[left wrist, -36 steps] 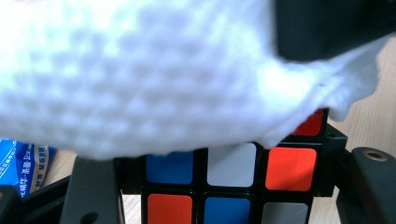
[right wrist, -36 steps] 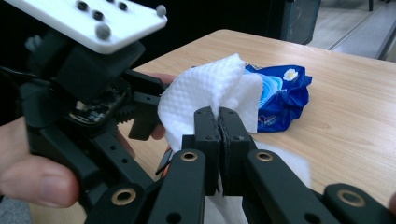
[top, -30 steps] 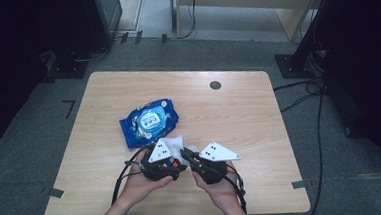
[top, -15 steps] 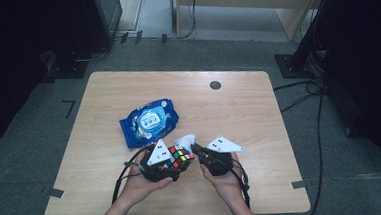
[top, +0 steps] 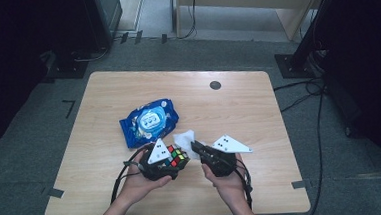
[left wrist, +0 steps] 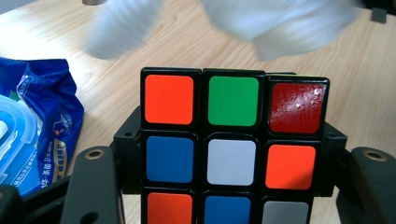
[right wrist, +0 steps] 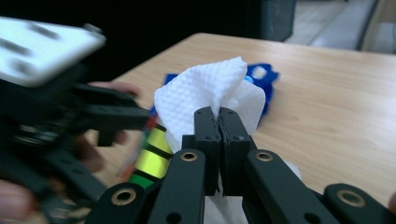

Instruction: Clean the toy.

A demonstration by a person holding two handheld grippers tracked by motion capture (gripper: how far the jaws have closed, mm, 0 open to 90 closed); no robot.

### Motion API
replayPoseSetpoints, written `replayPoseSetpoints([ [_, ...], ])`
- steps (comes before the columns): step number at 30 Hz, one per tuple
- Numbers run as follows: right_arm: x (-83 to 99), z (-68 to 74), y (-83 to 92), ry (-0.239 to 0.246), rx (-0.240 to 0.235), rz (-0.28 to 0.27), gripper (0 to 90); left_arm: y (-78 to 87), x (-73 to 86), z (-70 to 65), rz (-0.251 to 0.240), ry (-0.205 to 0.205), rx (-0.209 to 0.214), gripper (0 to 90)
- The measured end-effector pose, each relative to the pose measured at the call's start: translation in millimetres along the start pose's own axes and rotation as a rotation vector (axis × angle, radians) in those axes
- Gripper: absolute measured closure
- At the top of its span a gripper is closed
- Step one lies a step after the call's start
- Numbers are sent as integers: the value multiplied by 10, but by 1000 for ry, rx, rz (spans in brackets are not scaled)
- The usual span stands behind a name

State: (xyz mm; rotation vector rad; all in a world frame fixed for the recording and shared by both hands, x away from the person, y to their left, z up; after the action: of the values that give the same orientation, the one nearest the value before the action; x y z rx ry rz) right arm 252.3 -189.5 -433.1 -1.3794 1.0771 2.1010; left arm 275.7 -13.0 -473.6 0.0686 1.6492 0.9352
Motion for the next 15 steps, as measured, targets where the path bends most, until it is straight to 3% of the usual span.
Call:
replayPoseSetpoints([
  [1,-35,109,20,15,-30,-8,886,-8,1,-11,6,-6,-2,336],
  [5,-27,234,-8,36,-62,3,886,-19,0,-29,8,-8,-2,336],
  [15,89,176,-124,16,-49,36,886,7,-22,-46,-6,-8,6,336],
])
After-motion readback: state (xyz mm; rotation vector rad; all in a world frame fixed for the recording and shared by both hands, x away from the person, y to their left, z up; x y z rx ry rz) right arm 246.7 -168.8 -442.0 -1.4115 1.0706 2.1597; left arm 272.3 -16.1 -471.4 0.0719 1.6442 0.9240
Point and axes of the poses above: each handheld gripper's, and its own axes: y roughly backward along the jaws, x roughly out of its underside, z roughly to its left, the point moved 3 cm from there along -y, roughly forward along the jaws, and after that the axes turned 2 degrees about z, right-handed, at the moved point
